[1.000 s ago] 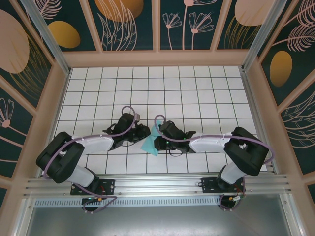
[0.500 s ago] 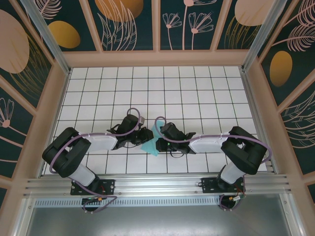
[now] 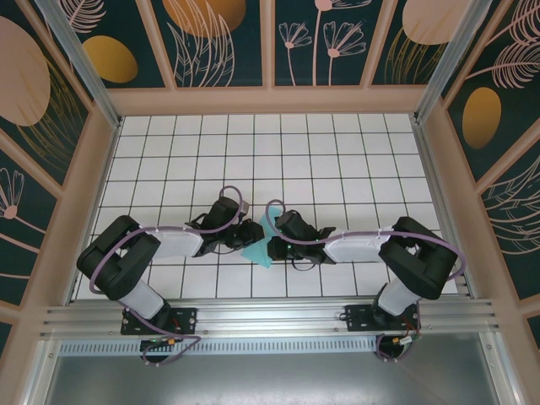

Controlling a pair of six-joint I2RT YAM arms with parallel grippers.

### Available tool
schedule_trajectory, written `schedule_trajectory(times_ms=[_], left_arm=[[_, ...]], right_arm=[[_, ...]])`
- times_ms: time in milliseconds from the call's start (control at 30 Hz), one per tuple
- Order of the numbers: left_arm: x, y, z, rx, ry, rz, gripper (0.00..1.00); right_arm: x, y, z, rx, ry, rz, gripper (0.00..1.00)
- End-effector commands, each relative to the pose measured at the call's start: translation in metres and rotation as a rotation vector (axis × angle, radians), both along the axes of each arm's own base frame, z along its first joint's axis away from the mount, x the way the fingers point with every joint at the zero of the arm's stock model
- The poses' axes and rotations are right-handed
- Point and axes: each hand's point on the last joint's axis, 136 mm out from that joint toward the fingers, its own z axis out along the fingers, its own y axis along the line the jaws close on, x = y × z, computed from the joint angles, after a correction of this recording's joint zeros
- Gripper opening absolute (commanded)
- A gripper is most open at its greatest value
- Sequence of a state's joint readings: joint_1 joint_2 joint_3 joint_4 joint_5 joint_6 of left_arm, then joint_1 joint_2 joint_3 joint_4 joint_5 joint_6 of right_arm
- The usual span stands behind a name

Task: Fold a paper plane with a square sheet of paper (pick it up from the middle)
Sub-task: Fold the triangle a second time at the center of the table.

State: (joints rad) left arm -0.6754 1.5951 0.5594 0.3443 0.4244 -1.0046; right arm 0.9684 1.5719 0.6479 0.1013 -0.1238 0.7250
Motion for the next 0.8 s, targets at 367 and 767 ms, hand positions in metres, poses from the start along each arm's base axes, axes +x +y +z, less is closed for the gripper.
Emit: schedule_trajectory(times_ms=[367, 767], left_arm=[[0.004, -0.009, 0.020, -0.038, -0.083, -0.043, 0.19], [0.007, -0.012, 0.005, -0.026, -0.049, -0.036, 0.18]], right_arm=[[0.000, -0.010, -0.004, -0.023, 0.014, -0.041, 0.14], [0.002, -0.008, 0.002, -0.003, -0.001, -0.044, 0.14]])
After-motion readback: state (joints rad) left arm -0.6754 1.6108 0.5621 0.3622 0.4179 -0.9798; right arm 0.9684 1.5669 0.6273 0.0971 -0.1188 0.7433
